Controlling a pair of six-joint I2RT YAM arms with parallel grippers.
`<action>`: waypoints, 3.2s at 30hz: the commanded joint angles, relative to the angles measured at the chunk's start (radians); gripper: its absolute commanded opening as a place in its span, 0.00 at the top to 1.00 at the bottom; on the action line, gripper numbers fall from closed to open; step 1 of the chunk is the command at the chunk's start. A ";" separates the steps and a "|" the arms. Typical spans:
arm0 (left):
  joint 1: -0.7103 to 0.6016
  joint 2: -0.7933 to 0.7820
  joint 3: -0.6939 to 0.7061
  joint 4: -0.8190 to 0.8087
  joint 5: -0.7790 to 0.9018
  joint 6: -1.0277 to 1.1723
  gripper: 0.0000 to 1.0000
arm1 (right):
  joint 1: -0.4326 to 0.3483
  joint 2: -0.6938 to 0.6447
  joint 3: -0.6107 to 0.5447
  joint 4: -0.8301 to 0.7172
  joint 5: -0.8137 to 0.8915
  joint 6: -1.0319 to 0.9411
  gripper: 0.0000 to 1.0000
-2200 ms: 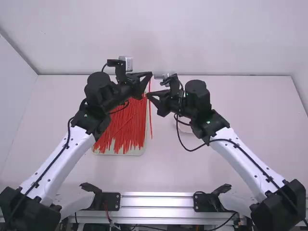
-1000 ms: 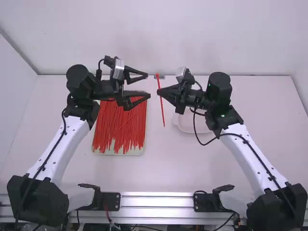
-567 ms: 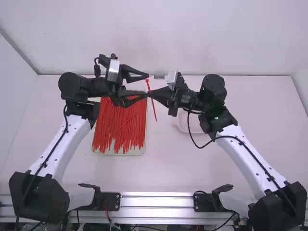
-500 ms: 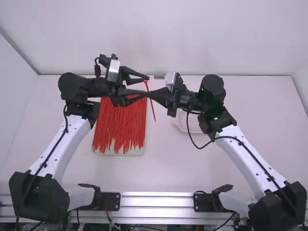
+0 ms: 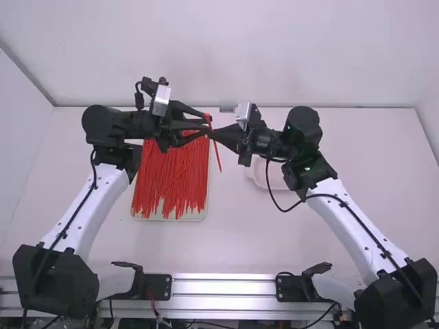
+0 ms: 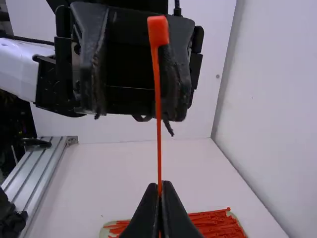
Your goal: Fasten the cable tie
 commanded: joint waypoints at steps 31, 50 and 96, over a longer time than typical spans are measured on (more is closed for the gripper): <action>0.040 0.086 0.231 -0.374 -0.037 0.010 0.98 | -0.010 0.000 0.032 0.019 -0.007 0.030 0.01; 0.098 0.376 0.686 -0.928 -0.069 -0.123 0.97 | -0.094 0.000 0.031 -0.232 -0.009 -0.410 0.01; 0.106 0.378 0.678 -1.545 -0.038 -0.160 0.98 | 0.064 0.000 0.031 -0.212 -0.252 -1.368 0.01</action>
